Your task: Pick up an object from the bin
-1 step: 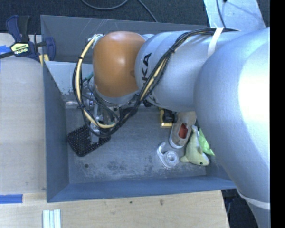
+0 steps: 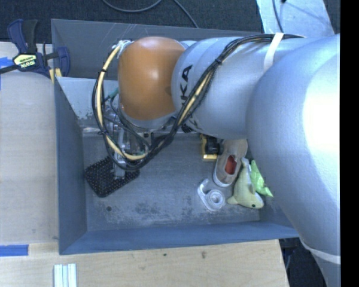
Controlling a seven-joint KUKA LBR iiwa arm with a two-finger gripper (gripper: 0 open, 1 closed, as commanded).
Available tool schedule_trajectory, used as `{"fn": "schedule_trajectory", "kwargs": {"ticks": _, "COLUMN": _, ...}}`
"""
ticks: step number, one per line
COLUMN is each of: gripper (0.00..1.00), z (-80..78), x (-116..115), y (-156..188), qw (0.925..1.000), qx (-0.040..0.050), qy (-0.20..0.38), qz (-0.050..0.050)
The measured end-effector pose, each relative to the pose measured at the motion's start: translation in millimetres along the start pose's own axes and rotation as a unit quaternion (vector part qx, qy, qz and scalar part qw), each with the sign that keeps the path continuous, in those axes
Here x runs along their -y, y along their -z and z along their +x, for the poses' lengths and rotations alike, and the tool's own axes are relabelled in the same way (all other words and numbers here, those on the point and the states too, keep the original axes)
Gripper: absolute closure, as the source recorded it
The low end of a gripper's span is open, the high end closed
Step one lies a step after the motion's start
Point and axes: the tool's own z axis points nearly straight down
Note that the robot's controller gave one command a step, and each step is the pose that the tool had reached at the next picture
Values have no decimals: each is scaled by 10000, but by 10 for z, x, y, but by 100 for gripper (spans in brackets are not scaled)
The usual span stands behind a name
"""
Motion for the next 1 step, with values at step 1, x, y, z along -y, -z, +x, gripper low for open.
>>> {"fn": "schedule_trajectory", "kwargs": {"ticks": 1, "gripper": 0, "z": 263, "x": 22, "y": -450, "qw": 9998, "qx": 16, "qy": 198, "qz": -6}}
